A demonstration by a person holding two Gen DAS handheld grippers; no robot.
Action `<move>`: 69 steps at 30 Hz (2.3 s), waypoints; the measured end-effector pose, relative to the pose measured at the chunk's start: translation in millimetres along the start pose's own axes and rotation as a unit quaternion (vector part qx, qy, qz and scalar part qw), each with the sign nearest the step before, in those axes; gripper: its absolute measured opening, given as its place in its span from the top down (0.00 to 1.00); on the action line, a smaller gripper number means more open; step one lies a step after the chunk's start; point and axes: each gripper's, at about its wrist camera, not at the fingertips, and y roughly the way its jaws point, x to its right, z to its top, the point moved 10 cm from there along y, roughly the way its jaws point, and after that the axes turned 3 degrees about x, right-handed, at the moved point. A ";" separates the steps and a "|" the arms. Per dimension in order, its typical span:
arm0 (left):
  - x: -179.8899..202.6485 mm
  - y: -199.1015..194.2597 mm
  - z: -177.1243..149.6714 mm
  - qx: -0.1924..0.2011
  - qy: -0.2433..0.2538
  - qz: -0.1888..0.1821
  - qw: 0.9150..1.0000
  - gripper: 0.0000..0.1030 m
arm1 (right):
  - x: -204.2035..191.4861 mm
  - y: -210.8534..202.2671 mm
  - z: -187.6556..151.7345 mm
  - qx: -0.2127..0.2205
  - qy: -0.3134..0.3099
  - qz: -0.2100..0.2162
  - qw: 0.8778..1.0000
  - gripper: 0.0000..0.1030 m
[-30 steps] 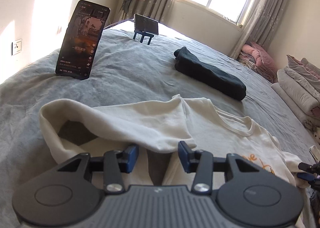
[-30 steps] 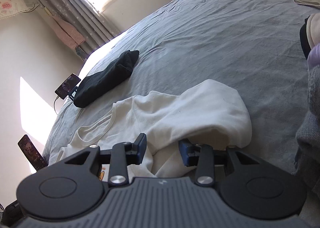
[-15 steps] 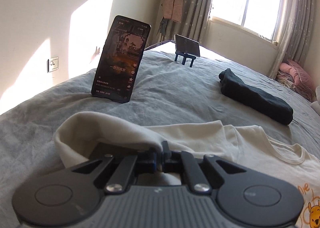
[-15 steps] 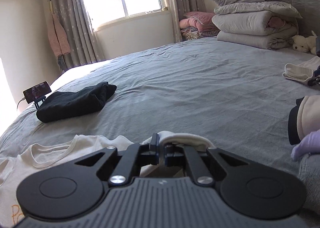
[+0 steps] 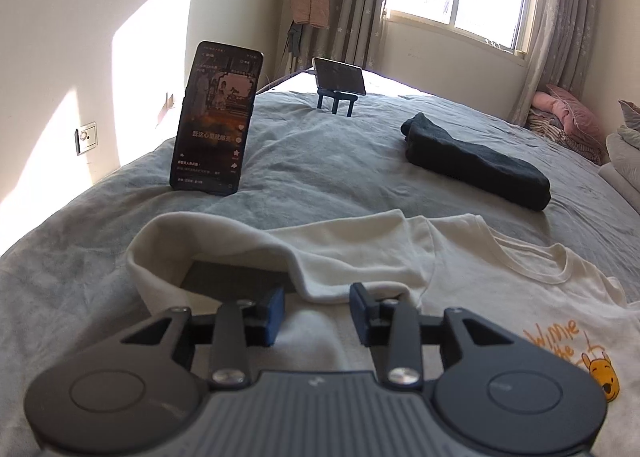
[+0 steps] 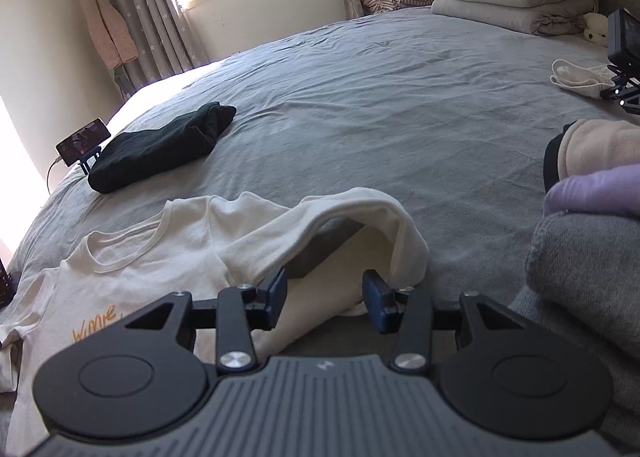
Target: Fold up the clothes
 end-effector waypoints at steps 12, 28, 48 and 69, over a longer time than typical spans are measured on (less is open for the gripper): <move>61.3 -8.9 -39.4 -0.046 0.030 -0.112 0.992 0.60 | 7.7 22.2 1.2 0.067 -0.074 -0.061 0.993 0.92; 80.8 -7.5 -53.0 -0.061 0.062 -0.147 0.985 0.60 | -82.8 -59.8 46.4 0.271 -0.214 -0.005 0.939 0.93; 55.5 -2.9 -47.0 -0.071 0.040 -0.122 0.989 0.59 | -183.3 -23.9 -86.7 0.034 -0.340 0.169 0.925 0.80; 26.4 37.3 -16.4 -0.039 -0.018 -0.106 0.993 0.64 | -50.5 11.9 -31.9 0.008 -0.120 0.090 0.989 0.54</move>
